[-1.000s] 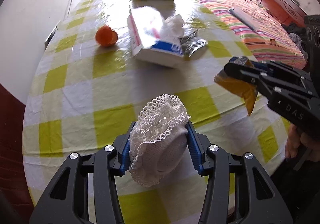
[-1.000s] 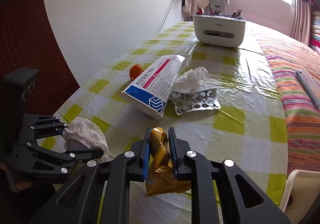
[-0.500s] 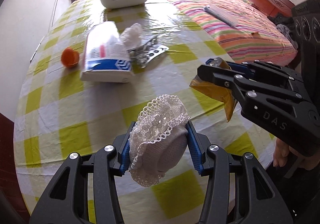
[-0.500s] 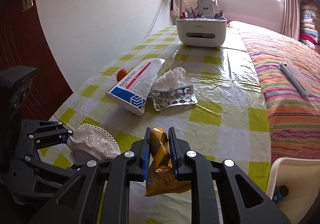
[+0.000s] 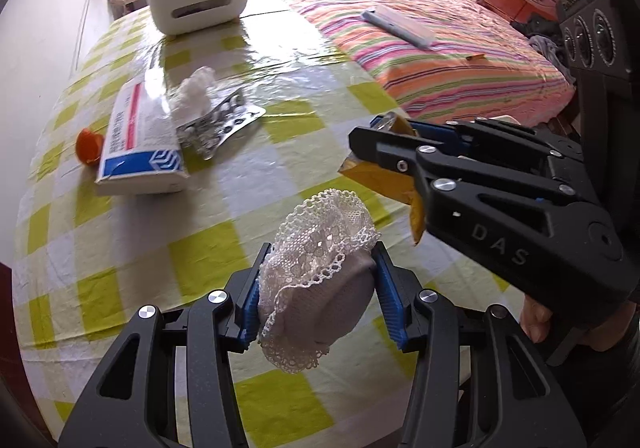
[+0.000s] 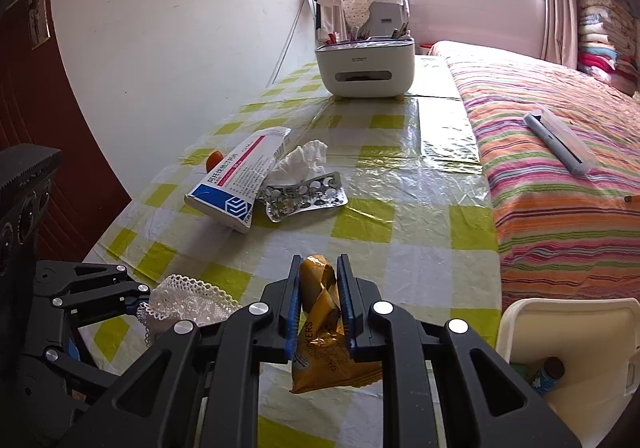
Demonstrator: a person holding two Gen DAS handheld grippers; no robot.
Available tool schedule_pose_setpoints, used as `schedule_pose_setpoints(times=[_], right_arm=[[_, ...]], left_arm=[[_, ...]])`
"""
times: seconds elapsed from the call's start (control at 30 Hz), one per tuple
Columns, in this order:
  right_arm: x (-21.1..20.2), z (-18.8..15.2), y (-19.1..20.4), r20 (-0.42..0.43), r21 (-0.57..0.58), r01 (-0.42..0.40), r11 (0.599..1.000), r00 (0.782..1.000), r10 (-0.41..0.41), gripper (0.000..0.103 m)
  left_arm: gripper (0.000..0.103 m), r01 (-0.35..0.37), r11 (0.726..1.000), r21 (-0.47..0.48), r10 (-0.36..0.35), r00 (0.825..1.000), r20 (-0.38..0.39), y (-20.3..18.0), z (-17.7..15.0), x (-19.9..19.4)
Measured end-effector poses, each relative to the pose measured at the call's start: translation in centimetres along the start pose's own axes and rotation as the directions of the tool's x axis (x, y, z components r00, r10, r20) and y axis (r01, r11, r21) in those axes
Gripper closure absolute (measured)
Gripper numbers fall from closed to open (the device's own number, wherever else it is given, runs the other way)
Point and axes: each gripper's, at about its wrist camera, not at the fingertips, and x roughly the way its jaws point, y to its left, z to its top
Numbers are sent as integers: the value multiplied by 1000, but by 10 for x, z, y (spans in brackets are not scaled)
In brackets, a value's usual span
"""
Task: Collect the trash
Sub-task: 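Carry the lace cloth with the left tool while the right tool carries the wrapper to the basin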
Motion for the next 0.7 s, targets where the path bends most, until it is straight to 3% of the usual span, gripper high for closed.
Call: schedule_pose_setpoints(times=[0.7], right_arm=[[-41, -17, -64, 47, 119, 101, 988, 993, -108, 86]], left_arm=[[55, 52, 995, 82, -50, 999, -20, -64, 16, 21]])
